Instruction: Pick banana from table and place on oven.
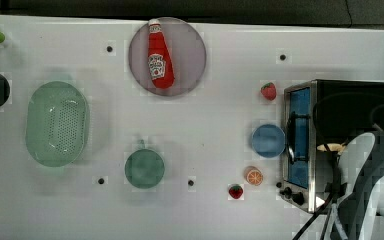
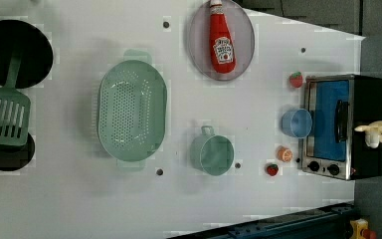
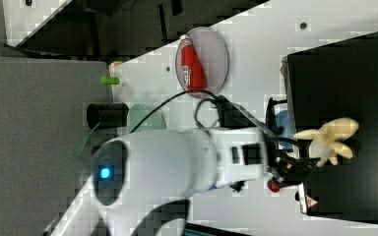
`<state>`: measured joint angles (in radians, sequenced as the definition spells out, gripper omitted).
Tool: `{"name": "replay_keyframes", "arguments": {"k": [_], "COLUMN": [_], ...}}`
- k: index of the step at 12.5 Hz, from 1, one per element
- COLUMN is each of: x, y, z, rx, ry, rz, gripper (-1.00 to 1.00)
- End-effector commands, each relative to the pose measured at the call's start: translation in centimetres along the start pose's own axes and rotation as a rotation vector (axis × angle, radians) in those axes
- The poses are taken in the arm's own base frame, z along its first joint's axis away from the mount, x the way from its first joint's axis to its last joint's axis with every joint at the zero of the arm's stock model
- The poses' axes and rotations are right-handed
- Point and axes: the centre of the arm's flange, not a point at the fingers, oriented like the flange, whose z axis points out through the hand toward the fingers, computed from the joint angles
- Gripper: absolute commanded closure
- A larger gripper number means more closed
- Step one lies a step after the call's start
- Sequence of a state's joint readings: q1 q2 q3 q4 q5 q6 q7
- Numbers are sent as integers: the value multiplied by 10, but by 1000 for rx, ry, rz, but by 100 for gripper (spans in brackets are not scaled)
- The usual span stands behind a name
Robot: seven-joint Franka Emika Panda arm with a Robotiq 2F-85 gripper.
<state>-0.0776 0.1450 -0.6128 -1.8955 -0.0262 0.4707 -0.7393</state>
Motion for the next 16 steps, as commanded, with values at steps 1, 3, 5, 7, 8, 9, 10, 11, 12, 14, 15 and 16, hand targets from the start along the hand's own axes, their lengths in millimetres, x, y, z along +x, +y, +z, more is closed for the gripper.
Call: {"name": "replay_keyframes", "arguments": {"k": [1,3,5,7,8,9,10,11,12,14,15,16], "x": [-4,-24,-61,-106,-129,-150,-169,-187,-203,-218,-219,-217], "y": [-36,-69,-116,-163,-181,-194,-204,-214,-219,-220,-216,-214], "z": [-55,-88,-123,-163,-180,-196,-209,-219,-226,-236,-238,-238], "rx": [53,88,112,124,112,96,77,69,56,59,64,66], "ry": [48,21,-38,-53,-48,-37,-24,-23,-29,-22,-19,-19], "rz": [-98,-55,66,140,169,189,211,227,239,241,246,250], "gripper": [-100,-100,-100,-100,-100,-100,-100,-100,-100,-100,-100,-100]}}
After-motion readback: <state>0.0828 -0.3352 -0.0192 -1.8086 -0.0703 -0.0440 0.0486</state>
